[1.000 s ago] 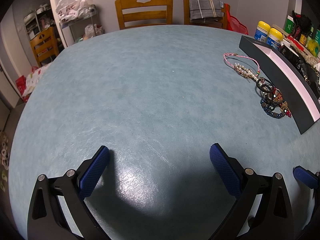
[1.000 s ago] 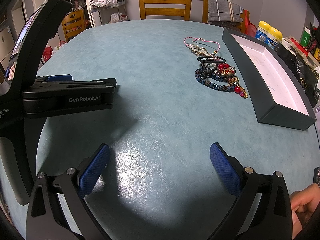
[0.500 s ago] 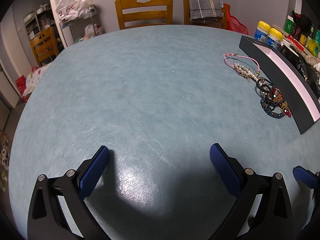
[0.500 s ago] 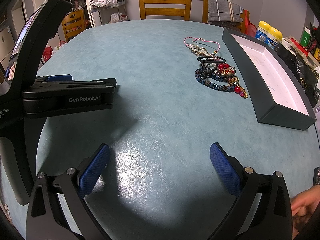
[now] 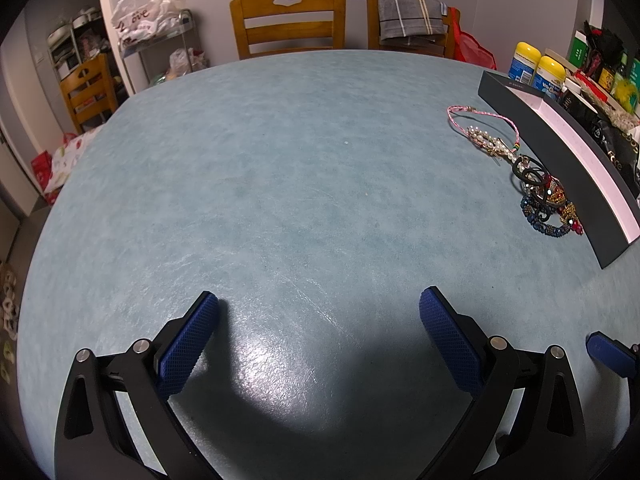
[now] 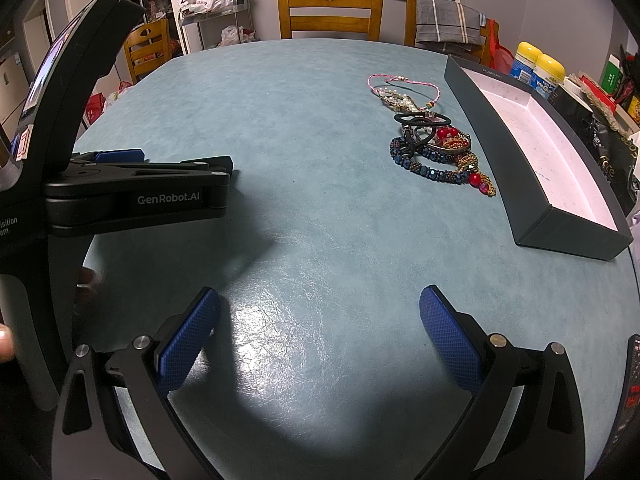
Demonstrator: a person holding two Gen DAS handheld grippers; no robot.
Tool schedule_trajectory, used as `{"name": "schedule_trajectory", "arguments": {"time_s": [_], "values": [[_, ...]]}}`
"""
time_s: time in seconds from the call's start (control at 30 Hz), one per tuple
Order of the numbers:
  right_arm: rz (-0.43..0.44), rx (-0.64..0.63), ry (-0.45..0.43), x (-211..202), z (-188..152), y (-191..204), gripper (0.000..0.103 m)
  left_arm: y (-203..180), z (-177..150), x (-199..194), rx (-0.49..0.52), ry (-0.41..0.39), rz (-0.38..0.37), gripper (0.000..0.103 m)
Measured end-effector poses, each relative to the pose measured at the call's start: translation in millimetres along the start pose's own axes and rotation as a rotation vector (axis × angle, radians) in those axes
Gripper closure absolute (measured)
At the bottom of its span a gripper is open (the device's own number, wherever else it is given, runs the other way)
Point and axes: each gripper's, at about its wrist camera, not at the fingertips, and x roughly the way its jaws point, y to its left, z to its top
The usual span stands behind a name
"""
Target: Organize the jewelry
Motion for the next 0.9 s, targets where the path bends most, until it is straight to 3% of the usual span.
{"name": "schedule_trajectory", "arguments": {"time_s": [0.73, 0.83, 0.9], "values": [[-0.001, -0.009, -0.008, -0.6, 1.5, 0.7, 0.005, 0.4, 0.0, -0.1, -0.001, 0.000, -0.002, 0.002], [0.003, 0.004, -0.094, -12.5, 6.2, -6.5, 0.005, 1.4, 1.0, 0.2, 0.001, 0.004, -0.002, 0.002], [-0.004, -0.018, -0.160, -18.0, 12.1, -11.3, 0.005, 7.3, 5.1, -9.0, -0.036, -0.042, -0.060, 0.002]]}}
